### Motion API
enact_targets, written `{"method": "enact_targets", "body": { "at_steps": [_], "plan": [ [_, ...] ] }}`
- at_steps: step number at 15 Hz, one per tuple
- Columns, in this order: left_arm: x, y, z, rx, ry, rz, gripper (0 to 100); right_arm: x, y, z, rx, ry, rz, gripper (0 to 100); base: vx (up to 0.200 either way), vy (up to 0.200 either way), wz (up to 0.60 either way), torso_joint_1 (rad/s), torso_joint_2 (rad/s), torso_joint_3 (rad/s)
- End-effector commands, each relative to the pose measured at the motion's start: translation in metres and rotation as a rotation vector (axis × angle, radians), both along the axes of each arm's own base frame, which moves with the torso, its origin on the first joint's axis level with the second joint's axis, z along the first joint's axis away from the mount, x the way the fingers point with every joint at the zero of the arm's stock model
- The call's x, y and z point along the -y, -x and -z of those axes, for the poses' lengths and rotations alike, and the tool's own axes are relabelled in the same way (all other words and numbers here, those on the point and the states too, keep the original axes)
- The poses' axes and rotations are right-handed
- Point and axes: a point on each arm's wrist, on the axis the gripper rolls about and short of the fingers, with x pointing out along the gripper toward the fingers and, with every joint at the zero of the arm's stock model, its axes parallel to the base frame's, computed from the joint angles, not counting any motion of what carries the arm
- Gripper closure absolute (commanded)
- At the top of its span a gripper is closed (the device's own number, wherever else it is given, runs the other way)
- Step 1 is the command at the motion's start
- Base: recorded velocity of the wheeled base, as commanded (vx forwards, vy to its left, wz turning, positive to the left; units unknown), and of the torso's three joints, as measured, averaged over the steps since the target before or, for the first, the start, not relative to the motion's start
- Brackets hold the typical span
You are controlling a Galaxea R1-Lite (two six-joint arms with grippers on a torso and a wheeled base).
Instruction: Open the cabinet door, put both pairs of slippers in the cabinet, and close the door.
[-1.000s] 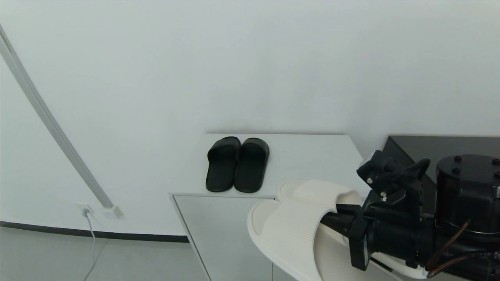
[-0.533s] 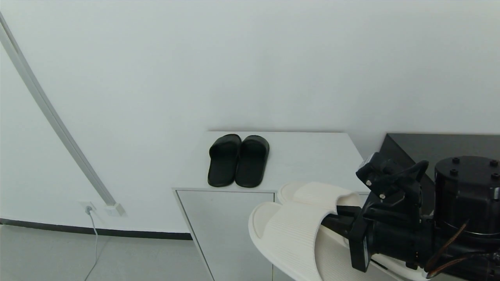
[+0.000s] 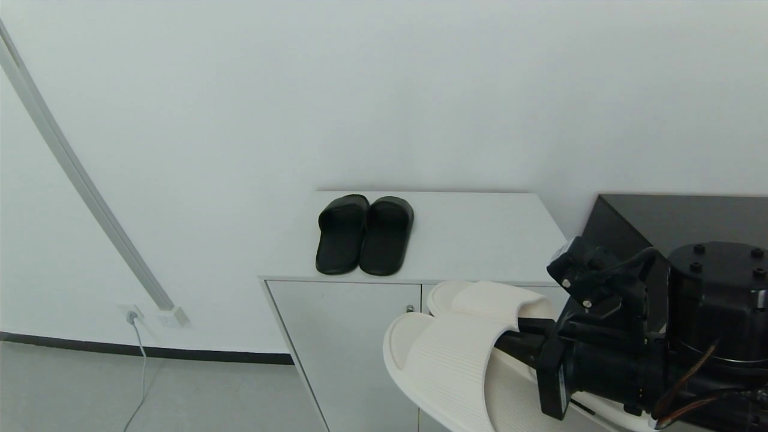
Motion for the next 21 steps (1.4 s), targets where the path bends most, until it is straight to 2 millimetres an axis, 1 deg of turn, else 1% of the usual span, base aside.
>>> {"method": "enact_targets", "body": {
  "at_steps": [1,2,3,12,20,21],
  "plan": [
    [0.0000,-0.0001,0.0000,-0.002,0.001,-0.001,100,-0.0005,-0.0006,0.0012,-0.004,0.004,0.000,100,0.000,0.000,0.00,-0.173,0.37,0.203],
    [0.0000,-0.0001,0.0000,-0.002,0.001,0.002,100,-0.0007,-0.0008,0.0016,-0.005,0.005,0.000,100,0.000,0.000,0.00,-0.163,0.39,0.212],
    [0.0000,-0.0001,0.0000,-0.002,0.005,0.001,0,-0.0011,-0.0007,0.0019,-0.006,0.006,-0.001,100,0.000,0.000,0.00,-0.193,0.43,0.237],
    [0.0000,-0.0001,0.0000,-0.002,0.002,0.001,0,-0.0005,0.0000,0.0040,0.002,0.022,-0.008,100,0.000,0.000,0.00,-0.223,0.54,0.315],
    [0.0000,-0.0001,0.0000,-0.002,-0.001,0.001,0,0.0005,0.0009,0.0086,-0.007,0.036,-0.009,100,0.000,0.000,0.00,-0.176,0.50,0.324],
    [0.0000,-0.0001,0.0004,-0.005,-0.024,-0.001,0,0.0005,0.0009,0.0086,-0.007,0.036,-0.009,100,0.000,0.000,0.00,-0.154,0.48,0.330]
  ]
}}
